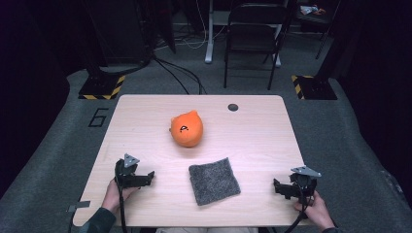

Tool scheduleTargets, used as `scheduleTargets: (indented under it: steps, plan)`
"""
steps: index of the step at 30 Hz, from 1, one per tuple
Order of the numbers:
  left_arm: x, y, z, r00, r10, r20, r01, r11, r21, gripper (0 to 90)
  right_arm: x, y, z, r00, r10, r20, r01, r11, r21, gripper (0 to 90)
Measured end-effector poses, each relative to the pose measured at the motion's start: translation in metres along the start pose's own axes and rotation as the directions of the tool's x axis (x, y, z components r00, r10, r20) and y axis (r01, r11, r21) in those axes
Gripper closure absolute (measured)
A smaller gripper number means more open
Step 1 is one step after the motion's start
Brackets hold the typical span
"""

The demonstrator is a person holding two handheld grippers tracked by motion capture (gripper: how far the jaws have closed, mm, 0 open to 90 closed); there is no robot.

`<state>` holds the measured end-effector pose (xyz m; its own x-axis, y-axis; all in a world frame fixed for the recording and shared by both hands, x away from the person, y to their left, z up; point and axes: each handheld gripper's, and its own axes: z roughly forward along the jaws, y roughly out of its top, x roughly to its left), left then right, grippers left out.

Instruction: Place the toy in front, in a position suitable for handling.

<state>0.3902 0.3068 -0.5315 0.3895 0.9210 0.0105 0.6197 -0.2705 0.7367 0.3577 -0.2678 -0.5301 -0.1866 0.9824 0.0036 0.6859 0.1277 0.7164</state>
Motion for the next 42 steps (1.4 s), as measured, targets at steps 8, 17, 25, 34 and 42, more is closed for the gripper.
scheduleTargets:
  steps: [8,17,25,34,42]
  plan:
    - [0.0,0.0,0.0,1.0,0.0,0.001,0.0,1.0,-0.004,4.9,0.0,0.001,0.001,1.0,-0.003,-0.004,0.003,1.0,-0.002,0.0]
    - [0.001,-0.001,-0.001,1.0,0.007,0.003,-0.007,1.0,-0.001,4.6,-0.003,0.004,0.002,0.9926,-0.113,-0.043,0.113,0.994,-0.014,0.0]
    - [0.001,-0.001,-0.003,0.9999,0.009,0.008,-0.009,0.9998,0.016,4.3,0.004,0.016,-0.004,0.9825,-0.168,-0.08,0.174,0.982,0.07,8.9]
    - [0.0,-0.002,-0.001,1.0,0.008,0.004,-0.008,1.0,0.001,3.7,0.021,0.032,-0.018,0.9668,-0.193,-0.167,0.205,0.977,0.057,7.8]
    - [0.0,-0.001,-0.001,0.9999,0.01,0.009,-0.01,0.9999,0.004,3.4,0.039,0.043,-0.024,0.9575,-0.176,-0.229,0.198,0.977,0.076,0.0]
